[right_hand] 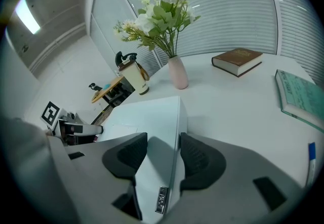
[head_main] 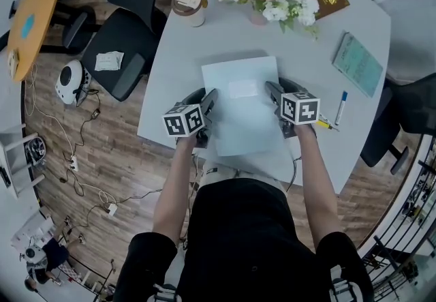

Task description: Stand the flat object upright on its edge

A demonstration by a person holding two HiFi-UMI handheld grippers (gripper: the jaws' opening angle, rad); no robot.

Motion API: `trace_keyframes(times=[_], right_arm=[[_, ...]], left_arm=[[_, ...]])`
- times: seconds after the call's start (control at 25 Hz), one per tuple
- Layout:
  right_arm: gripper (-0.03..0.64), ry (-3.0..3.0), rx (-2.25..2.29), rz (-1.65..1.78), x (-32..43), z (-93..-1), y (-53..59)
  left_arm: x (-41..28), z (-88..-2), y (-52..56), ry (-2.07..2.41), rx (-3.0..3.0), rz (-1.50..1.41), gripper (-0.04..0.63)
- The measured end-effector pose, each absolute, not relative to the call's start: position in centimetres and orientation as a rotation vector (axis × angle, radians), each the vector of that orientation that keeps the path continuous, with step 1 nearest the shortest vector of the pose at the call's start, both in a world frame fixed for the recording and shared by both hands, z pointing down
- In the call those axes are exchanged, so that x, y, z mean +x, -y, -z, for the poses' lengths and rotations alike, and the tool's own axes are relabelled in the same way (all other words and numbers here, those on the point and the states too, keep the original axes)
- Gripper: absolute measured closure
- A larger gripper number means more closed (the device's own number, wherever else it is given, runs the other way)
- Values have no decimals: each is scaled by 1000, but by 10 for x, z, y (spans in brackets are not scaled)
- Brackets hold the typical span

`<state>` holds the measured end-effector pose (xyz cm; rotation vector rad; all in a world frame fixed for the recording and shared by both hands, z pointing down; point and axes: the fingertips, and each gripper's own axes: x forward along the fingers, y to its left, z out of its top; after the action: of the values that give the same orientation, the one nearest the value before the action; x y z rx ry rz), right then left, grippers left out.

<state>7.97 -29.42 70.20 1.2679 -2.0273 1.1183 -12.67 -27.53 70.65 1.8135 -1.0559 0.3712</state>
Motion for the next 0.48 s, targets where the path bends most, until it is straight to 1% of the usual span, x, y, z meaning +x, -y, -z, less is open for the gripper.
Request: trace_keyframes(times=[0.48], right_arm=[[414,2111,1308,-1032,78,-664,273]], left_arm=[[-126,-670,255,1096,1869,-345,399]])
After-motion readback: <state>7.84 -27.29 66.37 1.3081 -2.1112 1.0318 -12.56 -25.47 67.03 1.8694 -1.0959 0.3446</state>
